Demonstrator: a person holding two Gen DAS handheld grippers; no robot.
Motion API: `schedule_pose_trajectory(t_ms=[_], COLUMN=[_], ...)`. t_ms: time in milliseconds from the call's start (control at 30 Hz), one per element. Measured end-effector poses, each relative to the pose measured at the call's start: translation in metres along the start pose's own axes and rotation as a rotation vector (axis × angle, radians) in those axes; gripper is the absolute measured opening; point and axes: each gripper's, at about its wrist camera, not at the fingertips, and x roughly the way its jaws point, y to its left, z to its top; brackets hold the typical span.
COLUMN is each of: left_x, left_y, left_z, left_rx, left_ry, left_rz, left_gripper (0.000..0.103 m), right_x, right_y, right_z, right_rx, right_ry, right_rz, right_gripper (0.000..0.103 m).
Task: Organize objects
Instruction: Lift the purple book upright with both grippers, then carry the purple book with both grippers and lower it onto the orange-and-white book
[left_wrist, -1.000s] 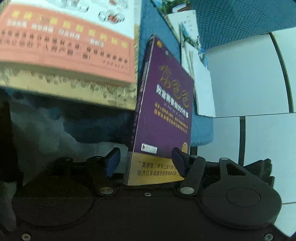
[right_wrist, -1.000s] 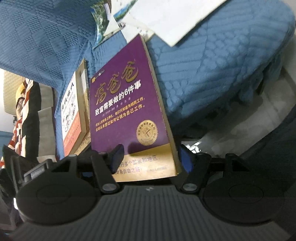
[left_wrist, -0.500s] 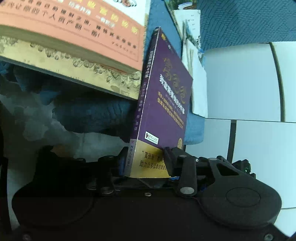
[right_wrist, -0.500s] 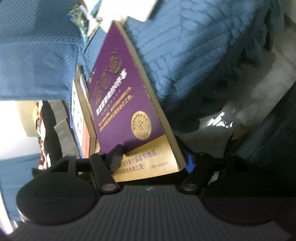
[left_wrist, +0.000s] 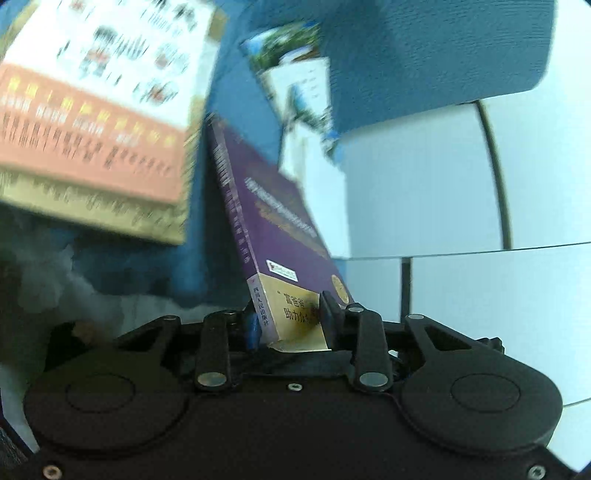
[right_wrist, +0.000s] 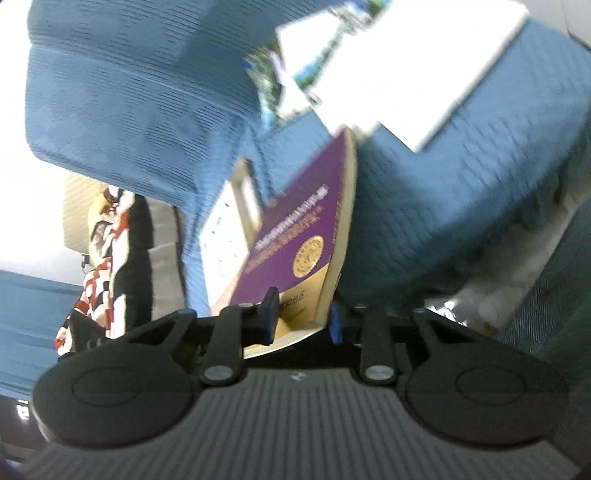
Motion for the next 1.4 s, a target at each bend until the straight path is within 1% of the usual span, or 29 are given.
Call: schedule_pose_trajectory(t_ms=[133, 233, 367, 567, 733, 933, 1133, 1267, 1400], left_x=[-0.014, -0.023, -0.027, -0.046, -0.063, -0.087, -0.113, -0.128, -0.142], left_y=[-0.016, -0.026, -0.038, -0.049, -0.061, -0.074, -0.071, -0.058, -0.036], left_z=[0.008, 0.011, 0.017, 0.023, 0.033, 0.051, 0.069, 0.080, 0.090], left_rx=[0.005, -0.001, 0.011, 0.018, 0.023, 0.040, 0.037, 0.023, -0.007], left_ry=[-0.040, -0.058, -0.069, -0.092, -0.128, -0.179, -0.237, -0.276, -0.304], left_rz=[-0.041, -0.054, -0.055, -0.073, -0.091, -0.095, -0.106, -0.104, -0.088], left_gripper=[0.030, 0.030, 0.030, 0.030, 0.030, 0.030, 0.030, 0.030, 0.030], right_x=[-0.015, -0.020, -0.023, -0.026, -0.026, -0.020, -0.003, 0.015, 0.042], right_y=[0.025, 0.041, 0.054, 0.069, 0.092, 0.121, 0.152, 0.170, 0.180], right_z=[0.008, 0.013, 0.017, 0.022, 0.030, 0.040, 0.049, 0.051, 0.050], right_rx=[-0.041, -0.066, -0.070, -0.070, -0.100, -0.137, -0.188, -0.216, -0.229], right_ry=[-0.040, -0.054, -0.057, -0.064, -0.072, -0.072, -0.052, -0.030, 0.006], right_rz=[0.028, 0.037, 0.044, 0.069, 0.081, 0.108, 0.138, 0.152, 0.158], right_gripper=[0.028, 0.028, 0.028, 0.028, 0.028, 0.028, 0.028, 0.028, 0.028])
